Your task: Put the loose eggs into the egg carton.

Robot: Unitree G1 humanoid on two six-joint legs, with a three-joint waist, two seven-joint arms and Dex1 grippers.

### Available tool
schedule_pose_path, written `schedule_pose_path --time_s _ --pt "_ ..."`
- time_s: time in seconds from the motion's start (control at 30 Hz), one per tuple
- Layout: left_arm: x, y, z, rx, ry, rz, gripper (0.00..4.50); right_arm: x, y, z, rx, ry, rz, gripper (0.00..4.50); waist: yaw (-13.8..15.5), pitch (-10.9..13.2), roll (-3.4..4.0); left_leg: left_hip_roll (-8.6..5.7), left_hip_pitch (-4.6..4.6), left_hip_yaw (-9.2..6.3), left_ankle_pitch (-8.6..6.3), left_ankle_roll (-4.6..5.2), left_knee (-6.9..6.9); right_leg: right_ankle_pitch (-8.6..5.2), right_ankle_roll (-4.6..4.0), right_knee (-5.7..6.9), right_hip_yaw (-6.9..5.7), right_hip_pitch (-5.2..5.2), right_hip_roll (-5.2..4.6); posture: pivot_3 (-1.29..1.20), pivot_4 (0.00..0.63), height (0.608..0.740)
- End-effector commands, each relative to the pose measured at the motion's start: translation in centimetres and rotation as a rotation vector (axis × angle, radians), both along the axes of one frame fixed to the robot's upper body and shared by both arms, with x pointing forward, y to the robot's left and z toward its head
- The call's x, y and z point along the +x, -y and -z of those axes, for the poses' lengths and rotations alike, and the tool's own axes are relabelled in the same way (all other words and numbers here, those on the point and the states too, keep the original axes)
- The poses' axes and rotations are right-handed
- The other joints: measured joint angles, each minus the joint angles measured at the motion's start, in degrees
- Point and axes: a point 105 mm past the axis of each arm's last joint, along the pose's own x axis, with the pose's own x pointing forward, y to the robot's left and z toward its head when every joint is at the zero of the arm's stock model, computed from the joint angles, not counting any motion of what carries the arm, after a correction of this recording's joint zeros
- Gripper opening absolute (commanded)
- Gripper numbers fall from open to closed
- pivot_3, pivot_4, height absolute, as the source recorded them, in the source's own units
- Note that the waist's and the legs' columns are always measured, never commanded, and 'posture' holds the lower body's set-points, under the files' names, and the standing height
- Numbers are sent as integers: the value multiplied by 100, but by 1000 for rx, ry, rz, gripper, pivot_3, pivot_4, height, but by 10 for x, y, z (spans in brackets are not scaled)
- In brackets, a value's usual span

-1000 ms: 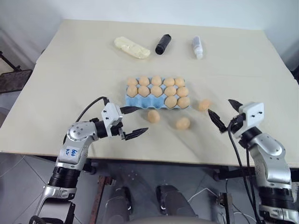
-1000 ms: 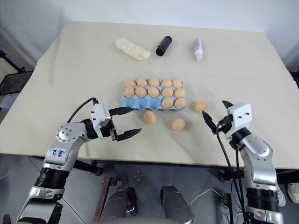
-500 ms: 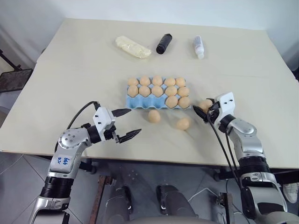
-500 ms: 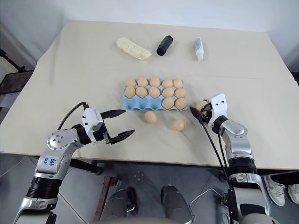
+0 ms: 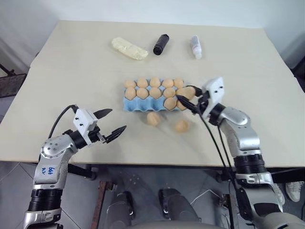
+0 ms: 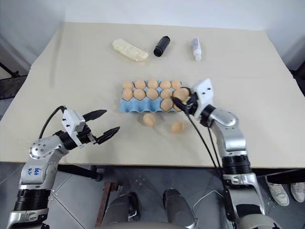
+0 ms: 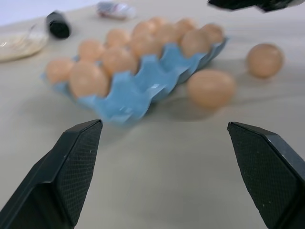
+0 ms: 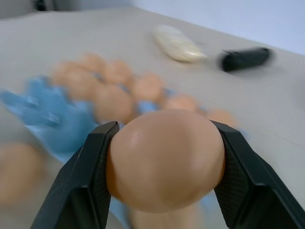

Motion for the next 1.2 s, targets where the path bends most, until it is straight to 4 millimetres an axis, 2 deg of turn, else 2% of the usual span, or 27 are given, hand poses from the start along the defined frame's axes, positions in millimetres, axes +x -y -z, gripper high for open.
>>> schedule_pose_path --time_s 0.03,0.17,0.23,0.33,0.43,0.47,0.57,0.67,0.77,0.97,1.1,1.2 --pt "-1 -10 -5 -4 22 -35 4500 -4 -28 -8 -23 31 -78 2387 13 0 0 0 -1 -1 0 0 0 0 0 -1 -1 -1 -1 0 150 740" --pt "-3 -12 -5 -5 26 -52 4500 2 -55 4 -92 53 -119 2387 49 0 -1 -9 -10 -1 -3 4 -1 0 0 -11 -8 -2 -10 0 150 740" --pt "-4 -12 -6 -7 28 -56 4500 7 -58 6 -101 63 -113 2387 27 -1 -2 -9 -9 5 -4 6 -1 0 0 -11 -9 -2 -10 0 150 740" --pt "-5 -10 -6 -8 31 -56 4500 10 -53 6 -99 65 -105 3395 32 -1 -2 -7 -9 -1 -4 4 -3 -1 -1 -11 -8 -3 -8 0 150 740" --pt "-7 -8 -9 -12 36 -50 4500 8 -40 -5 -83 94 -89 4440 27 -1 -2 -6 -11 1 -5 2 -6 -1 -1 -12 -5 -5 -7 0 150 740" --pt "-7 -7 -9 -13 37 -47 4500 7 -37 -7 -80 103 -88 4440 29 -1 -2 -6 -11 1 -5 2 -6 -1 -1 -12 -5 -5 -7 0 150 740" --pt "-6 -1 -12 -11 46 -20 4500 -10 -15 -16 -77 143 -100 4440 45 -1 -2 -5 -11 0 -6 1 -6 -1 -1 -13 -5 -5 -7 0 150 740" --pt "-5 10 -13 13 55 35 4500 -37 19 -16 -77 161 -97 4440 143 -1 -2 -5 -12 -5 -10 -3 -10 -2 -1 -25 -7 0 -6 0 150 740" --pt "-4 24 -13 26 58 102 4500 -63 60 -1 -115 117 -36 4440 191 -1 -2 -6 -14 -3 -15 -2 -11 -3 -1 -34 -5 2 -7 0 150 740" --pt "-2 48 -7 45 28 244 4500 -101 117 18 -129 24 126 4440 172 -1 -2 -6 -7 1 -17 1 -9 -3 0 -35 3 9 -4 0 150 740" --pt "6 56 -7 43 25 283 4500 -120 148 42 -139 -50 204 4440 165 -1 -2 -4 3 -2 -14 -1 -9 -1 -3 -29 5 12 3 0 150 740" --pt "10 59 -7 55 38 298 4500 -124 156 48 -157 -51 215 4440 162 -1 -2 -7 2 -2 -12 3 -7 -1 -2 -28 6 12 0 0 150 740"
